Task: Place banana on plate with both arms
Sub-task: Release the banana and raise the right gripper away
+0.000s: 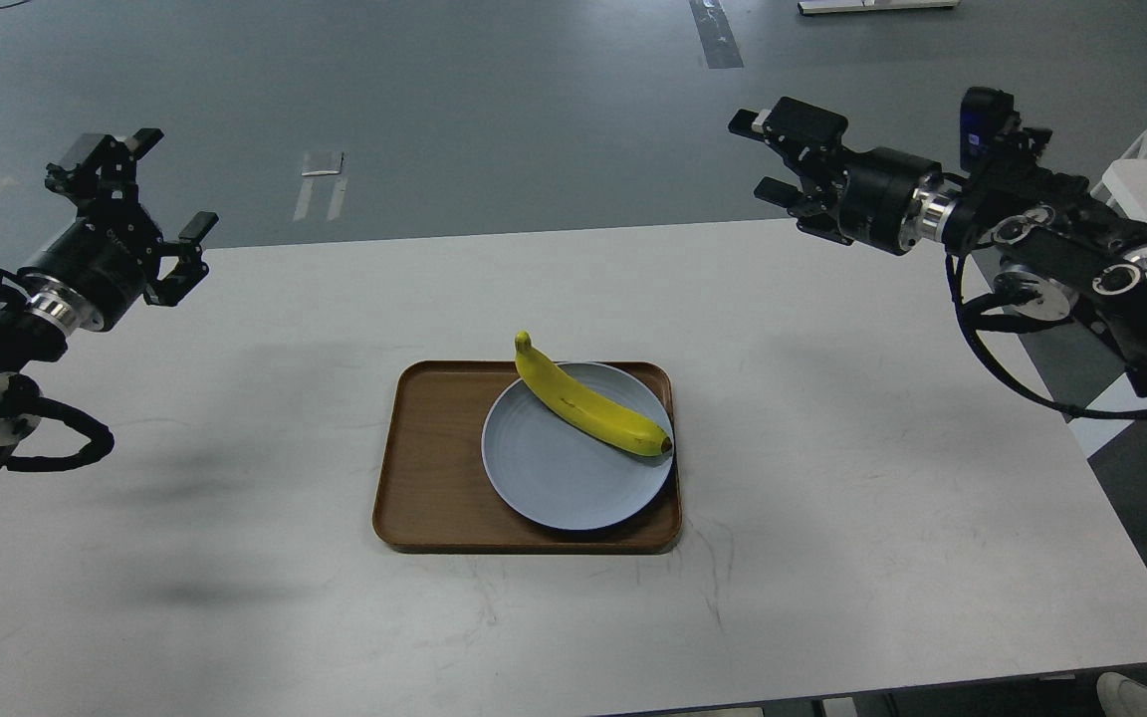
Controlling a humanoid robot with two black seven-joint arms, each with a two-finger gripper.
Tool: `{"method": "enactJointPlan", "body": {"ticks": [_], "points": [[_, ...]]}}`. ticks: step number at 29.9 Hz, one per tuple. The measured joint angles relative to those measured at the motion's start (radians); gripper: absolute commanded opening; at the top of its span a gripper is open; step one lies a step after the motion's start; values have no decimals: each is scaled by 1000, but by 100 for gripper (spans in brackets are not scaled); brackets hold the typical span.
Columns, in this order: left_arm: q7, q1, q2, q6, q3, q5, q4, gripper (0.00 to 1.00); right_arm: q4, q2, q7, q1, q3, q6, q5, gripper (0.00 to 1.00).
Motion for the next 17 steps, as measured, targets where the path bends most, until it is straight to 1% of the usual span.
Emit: {"method": "enactJointPlan", "body": {"ticks": [5,7,9,12,17], "points": [[0,1,-14,0,4,0,0,100,0,-13,0,-192,217,-4,84,100],[0,2,-20,0,6,0,0,100,0,-5,0,-273,327,-4,98,100],[0,2,-26,0,7,0,0,100,1,6,0,-322,396,-5,110,100],[0,7,-36,0,9,1,0,100,3,21,0,-371,451,-4,126,100],[0,15,-56,0,11,1,1,100,7,27,0,-404,467,-2,133,100]]}}
